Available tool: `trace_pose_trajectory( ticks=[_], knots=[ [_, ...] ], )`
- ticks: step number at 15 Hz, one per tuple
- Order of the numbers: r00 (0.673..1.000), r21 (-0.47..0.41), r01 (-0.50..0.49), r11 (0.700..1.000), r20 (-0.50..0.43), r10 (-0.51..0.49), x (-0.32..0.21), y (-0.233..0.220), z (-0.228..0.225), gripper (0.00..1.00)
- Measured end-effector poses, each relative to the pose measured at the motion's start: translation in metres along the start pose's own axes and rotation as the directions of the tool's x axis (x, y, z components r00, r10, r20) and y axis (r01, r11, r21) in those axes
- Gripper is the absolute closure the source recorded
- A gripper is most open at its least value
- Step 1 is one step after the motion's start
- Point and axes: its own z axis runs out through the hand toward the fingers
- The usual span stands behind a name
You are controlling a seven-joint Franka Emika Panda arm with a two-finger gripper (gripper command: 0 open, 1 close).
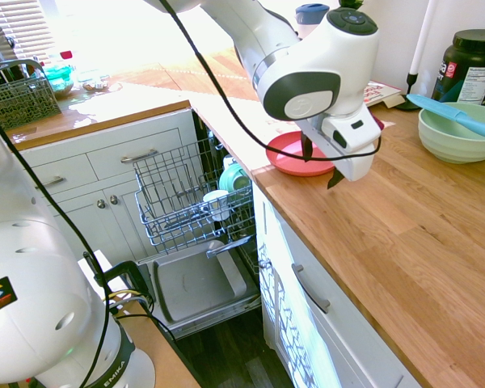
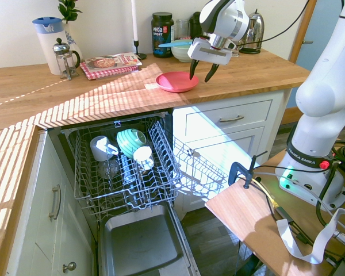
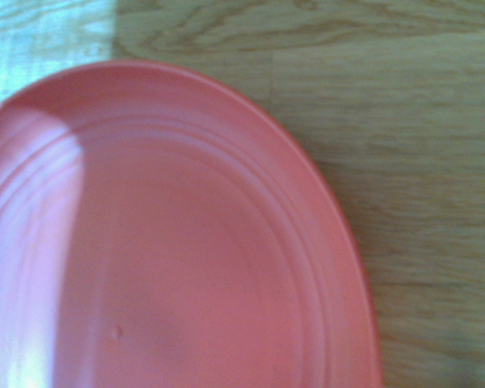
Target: Put the plate in the dishwasher
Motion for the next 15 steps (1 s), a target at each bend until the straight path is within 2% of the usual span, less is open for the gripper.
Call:
trace_pose_trajectory(
  ticks=[8, 15],
  knots=[
    [0.994, 0.063, 0.068, 0.996, 0.081, -0.073, -0.002, -0.019, 0.014, 1.00],
    [0.985, 0.035, 0.104, 0.994, 0.138, -0.107, -0.008, -0.015, 0.020, 1.00]
  ],
)
